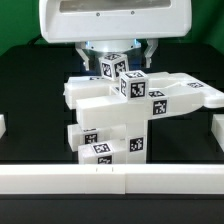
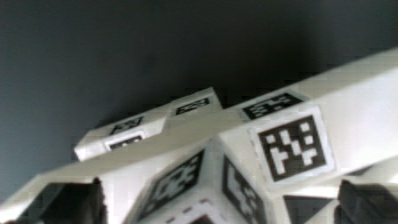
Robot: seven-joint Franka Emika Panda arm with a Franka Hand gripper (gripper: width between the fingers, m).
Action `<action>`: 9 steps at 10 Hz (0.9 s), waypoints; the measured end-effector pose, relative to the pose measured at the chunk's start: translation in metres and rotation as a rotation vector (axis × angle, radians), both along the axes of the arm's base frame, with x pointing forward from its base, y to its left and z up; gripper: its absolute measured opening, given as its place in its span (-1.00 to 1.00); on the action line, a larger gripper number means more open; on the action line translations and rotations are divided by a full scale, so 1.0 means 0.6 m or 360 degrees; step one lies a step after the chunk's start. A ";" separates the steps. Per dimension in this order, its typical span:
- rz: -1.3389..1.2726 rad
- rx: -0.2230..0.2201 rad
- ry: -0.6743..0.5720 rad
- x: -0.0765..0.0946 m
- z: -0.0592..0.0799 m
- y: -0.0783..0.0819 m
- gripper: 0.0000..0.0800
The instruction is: Assemble chair
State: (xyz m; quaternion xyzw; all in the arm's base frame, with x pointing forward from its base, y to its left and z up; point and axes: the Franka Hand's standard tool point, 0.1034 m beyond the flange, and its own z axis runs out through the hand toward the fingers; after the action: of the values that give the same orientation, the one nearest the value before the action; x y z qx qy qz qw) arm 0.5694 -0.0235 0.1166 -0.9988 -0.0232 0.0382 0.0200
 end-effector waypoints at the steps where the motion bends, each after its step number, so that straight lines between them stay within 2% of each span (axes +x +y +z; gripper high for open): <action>1: 0.0140 0.0011 -0.0005 -0.002 -0.001 0.000 0.62; 5: 0.0636 0.0027 -0.0018 -0.002 -0.001 -0.011 0.62; 8: 0.0636 0.0027 -0.0018 -0.003 -0.002 -0.013 0.60; 9: 0.0636 0.0027 -0.0018 -0.003 -0.002 -0.014 0.19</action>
Offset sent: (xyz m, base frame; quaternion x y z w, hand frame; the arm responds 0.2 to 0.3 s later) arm 0.0023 -0.0016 0.0003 -0.0030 0.0023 -0.2007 0.9796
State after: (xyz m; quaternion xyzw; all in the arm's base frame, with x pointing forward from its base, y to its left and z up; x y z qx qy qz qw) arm 0.5678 -0.0317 0.1155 -0.9743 -0.2213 0.0356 0.0203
